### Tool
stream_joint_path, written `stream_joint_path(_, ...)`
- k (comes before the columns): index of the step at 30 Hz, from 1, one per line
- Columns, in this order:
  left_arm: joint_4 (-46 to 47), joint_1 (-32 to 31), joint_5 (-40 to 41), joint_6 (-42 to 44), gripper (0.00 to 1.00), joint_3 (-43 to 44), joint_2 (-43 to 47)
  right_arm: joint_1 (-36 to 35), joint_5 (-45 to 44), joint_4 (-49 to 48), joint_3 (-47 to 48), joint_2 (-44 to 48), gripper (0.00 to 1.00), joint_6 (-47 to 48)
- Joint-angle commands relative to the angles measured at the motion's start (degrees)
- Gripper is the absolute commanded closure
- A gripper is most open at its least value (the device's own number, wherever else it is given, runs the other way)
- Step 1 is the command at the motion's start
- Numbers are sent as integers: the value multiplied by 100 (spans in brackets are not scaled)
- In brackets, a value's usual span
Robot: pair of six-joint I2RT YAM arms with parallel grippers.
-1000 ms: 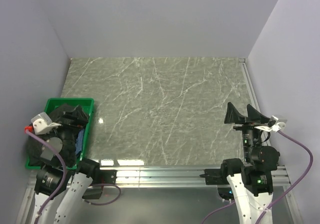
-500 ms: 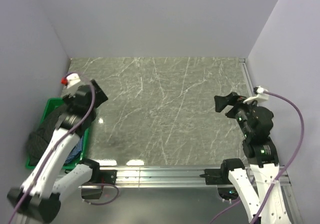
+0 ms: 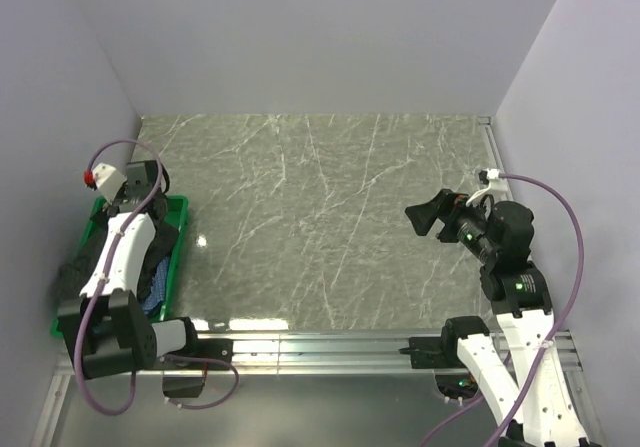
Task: Fold and stack the long sleeve shirts
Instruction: Grab the shirt from the pile
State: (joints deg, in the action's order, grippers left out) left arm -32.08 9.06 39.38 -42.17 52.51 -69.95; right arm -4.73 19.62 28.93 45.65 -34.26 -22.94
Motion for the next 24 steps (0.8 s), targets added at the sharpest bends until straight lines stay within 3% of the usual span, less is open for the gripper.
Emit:
stream_joint_path(1, 201, 402, 132, -423, 1, -276, -359, -89, 236, -151, 76, -19, 0, 26)
stream_joint_path(6, 456, 623, -122, -309, 1, -320, -791, -195, 218, -212, 32, -28, 0, 35)
stream_joint_path(7, 448, 693, -175, -257, 8, -303, -870, -195, 227, -221, 23, -28, 0, 35)
stream_joint_path(9, 360, 703, -54, -230, 27, -224, -810, -212, 227, -160, 58, -28, 0, 96)
stream_joint_path(10, 316, 711, -18, -221, 52, -189, -731, -204, 201, -98, 102, -11, 0, 114)
stream_joint_path(12, 272, 703, 70, -116, 72, -40, -329, -221, 130, -54, 137, 59, 0, 167)
stream_joint_path(13, 220, 694, 96, -81, 89, 30, -169, -221, 113, -71, 155, 69, 0, 167)
stream_joint_path(14, 158, 685, 105, -54, 97, 127, -20, -221, 104, -63, 164, 86, 0, 176)
stream_joint_path(20, -439, 150, 149, 411, 100, 1988, 368, -230, 209, -10, 260, 7, 0, 185)
stream_joint_path(23, -327, -833, 307, 867, 99, 3192, 211, -239, 227, -19, 260, 16, 0, 141)
stream_joint_path(24, -256, -1427, 273, 1147, 100, 3778, 54, -239, 227, -27, 269, 16, 0, 132)
